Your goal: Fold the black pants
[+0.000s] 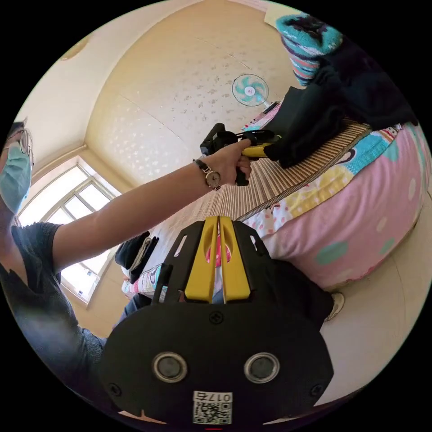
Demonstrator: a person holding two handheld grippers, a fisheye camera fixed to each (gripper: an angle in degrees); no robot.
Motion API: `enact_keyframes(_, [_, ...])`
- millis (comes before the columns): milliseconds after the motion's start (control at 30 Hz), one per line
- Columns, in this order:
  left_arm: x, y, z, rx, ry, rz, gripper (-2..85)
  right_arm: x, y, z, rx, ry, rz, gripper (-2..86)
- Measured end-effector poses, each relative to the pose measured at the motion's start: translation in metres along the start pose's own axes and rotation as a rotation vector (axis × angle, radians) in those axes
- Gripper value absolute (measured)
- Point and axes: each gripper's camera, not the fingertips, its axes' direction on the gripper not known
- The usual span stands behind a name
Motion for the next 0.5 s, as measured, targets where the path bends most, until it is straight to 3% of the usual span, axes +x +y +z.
enact_keyframes(167, [-0.007, 0.012, 0.001, -0.022, 0.062, 0.031, 9.2, -0.092, 0.008, 0.069, -0.225, 0.263, -0.257, 0.3])
enact_keyframes(333, [-0.034, 0.083, -0.033, 0.16, 0.2, 0.056, 6.9, -0.142, 0.033, 0.116, -0.322, 0.437, -0.405, 0.3])
enact_keyframes(400, [-0.042, 0.132, -0.075, 0.239, 0.073, 0.079, 2.4, -0.15, 0.04, 0.121, -0.319, 0.45, -0.414, 0.3])
enact_keyframes(500, [-0.042, 0.2, -0.134, 0.225, -0.15, 0.241, 3.5, -0.151, 0.047, 0.12, -0.305, 0.416, -0.385, 0.3])
